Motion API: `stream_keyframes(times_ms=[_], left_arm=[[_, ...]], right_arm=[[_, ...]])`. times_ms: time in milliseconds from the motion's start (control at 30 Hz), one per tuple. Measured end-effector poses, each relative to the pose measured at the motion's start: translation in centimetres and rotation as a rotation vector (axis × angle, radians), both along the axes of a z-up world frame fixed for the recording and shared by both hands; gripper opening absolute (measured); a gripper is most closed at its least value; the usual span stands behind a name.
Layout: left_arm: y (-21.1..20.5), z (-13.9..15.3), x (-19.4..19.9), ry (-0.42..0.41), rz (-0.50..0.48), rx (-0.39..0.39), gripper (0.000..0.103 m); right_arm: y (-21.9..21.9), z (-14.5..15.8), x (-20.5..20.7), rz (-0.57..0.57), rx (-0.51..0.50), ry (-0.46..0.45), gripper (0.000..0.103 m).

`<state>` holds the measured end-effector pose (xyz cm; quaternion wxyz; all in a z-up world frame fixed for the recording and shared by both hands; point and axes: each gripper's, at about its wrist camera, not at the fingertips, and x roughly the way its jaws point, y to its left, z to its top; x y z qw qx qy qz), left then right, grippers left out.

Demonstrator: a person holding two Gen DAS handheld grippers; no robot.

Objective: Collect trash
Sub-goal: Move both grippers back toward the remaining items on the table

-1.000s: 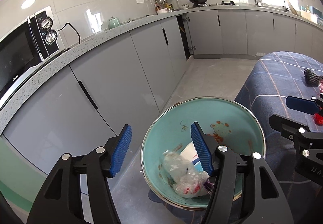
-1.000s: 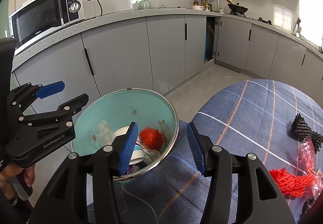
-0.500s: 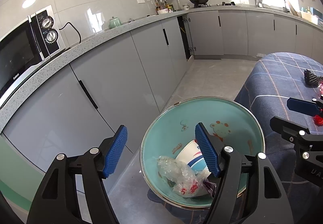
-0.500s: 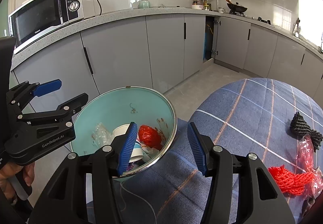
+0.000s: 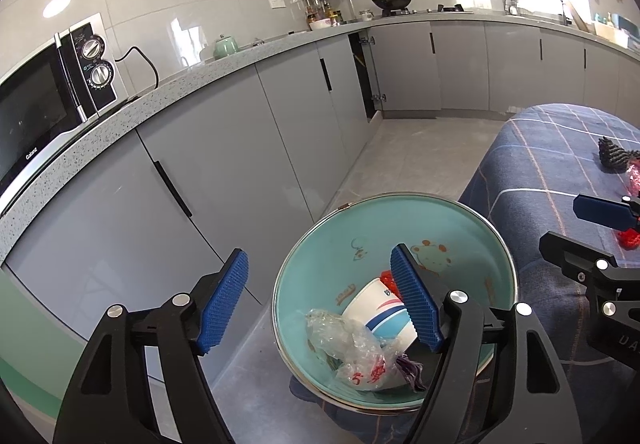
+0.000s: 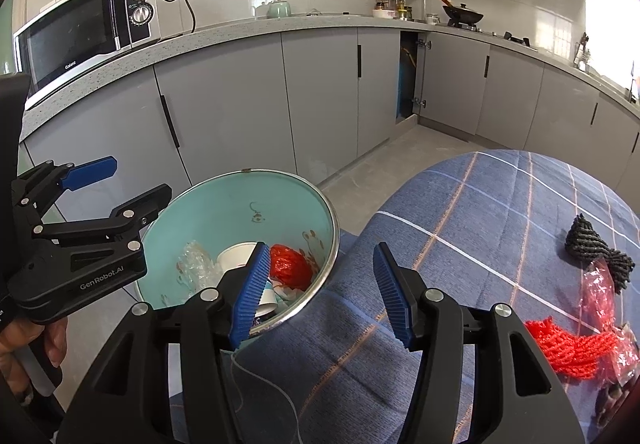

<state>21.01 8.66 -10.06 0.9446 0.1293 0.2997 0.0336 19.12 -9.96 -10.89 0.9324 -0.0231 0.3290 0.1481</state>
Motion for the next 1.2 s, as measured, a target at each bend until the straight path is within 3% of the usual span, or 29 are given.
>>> stream_keyframes(times_ms=[633,1200], left_arm=[[-2.4,0.7,-1.3,-0.022,-0.039,0.002,0.083],[-7.6,1.1,-3.5,-0.04,-0.13,0.034,0.088]], right_arm=[[-3.1,0.5,-2.1,-0.067,-0.013,-0.011,0.058],[-8.2,1.6,-5.7,-0.17,-0.012,-0.049,0.064]])
